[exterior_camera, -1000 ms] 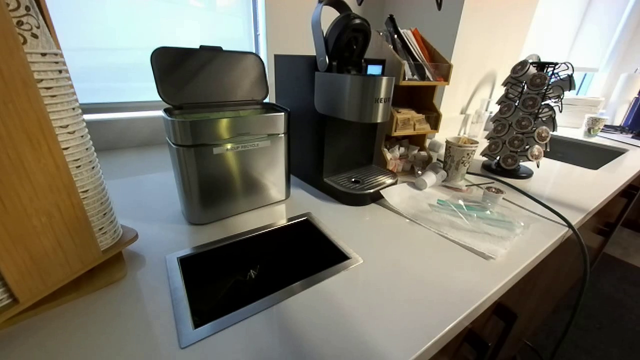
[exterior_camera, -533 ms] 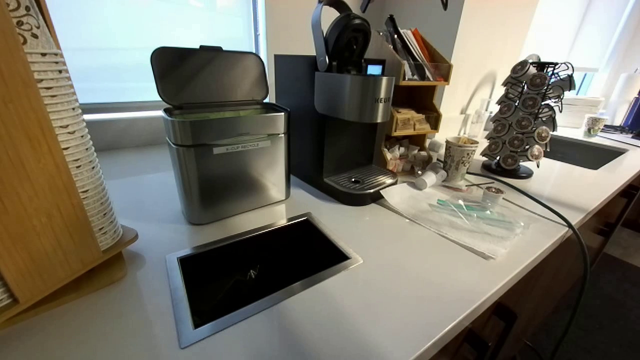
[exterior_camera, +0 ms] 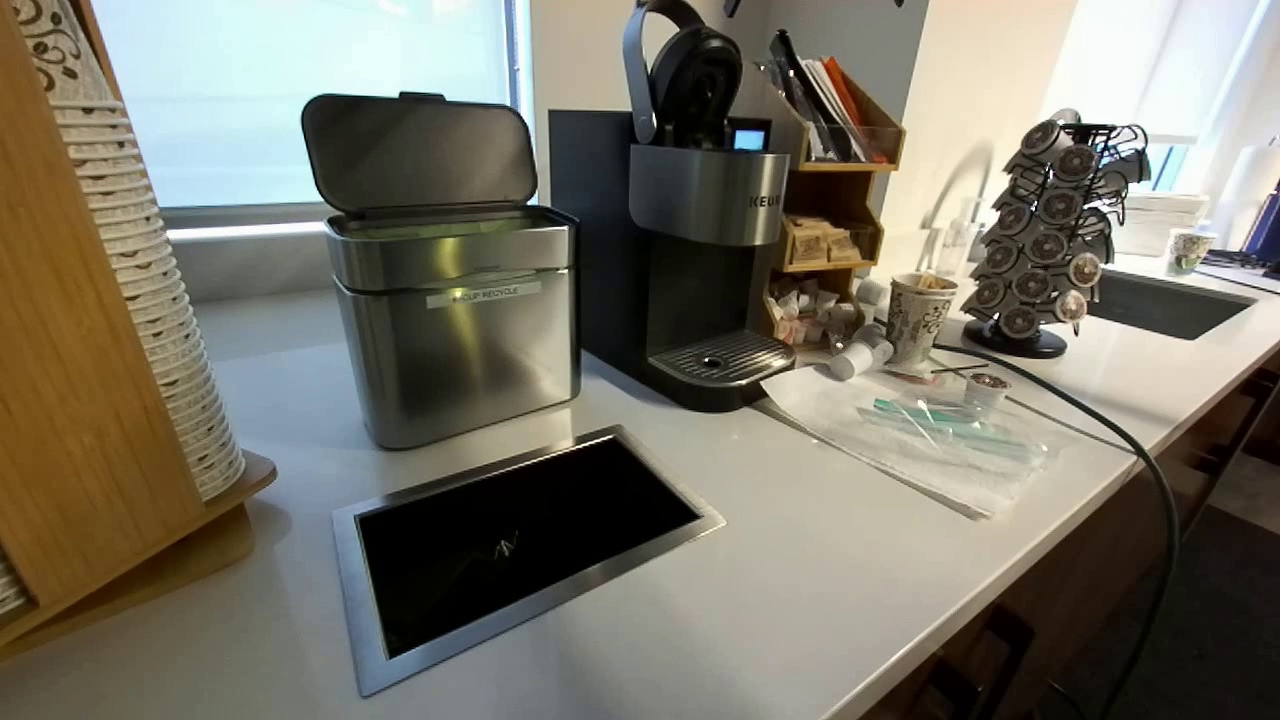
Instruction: Close the lid of the coffee maker
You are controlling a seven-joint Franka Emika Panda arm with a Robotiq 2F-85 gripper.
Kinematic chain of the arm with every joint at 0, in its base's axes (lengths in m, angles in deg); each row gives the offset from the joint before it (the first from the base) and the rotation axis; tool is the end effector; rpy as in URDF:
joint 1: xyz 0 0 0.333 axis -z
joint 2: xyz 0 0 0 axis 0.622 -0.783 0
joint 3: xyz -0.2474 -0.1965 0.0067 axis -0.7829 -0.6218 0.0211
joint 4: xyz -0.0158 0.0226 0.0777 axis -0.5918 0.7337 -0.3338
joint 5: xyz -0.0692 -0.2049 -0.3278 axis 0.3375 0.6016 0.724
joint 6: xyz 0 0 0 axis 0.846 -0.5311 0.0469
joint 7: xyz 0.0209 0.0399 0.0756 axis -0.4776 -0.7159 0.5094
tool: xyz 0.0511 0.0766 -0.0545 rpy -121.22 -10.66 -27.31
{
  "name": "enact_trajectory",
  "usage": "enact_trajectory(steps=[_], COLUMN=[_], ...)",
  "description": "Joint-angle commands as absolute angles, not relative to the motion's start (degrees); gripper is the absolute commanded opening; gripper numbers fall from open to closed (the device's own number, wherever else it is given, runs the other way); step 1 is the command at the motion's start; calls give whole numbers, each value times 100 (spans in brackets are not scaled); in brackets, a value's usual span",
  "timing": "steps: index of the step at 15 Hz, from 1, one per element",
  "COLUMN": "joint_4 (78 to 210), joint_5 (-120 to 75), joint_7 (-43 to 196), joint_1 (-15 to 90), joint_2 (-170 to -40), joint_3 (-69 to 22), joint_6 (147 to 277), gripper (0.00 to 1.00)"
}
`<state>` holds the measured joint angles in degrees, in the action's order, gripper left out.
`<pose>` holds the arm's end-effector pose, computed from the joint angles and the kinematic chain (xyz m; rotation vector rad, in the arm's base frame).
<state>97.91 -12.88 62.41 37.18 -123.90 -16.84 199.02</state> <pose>0.7526 0.0275 0.6585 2.8733 -0.3212 1.0965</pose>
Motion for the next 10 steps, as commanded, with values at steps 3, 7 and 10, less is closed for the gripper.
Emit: enact_trajectory(steps=[3,7,10], joint_4=[9791,9769,9763], joint_5=[-1291,-1317,-1347], joint_7=[6232,6251,6216], joint_1=[3718,3731,3741], joint_2=[-12382,-12412,-12408], joint_3=[-1682,-1664,-1658], joint_6=[19895,19910,19855], gripper=[100,100,100])
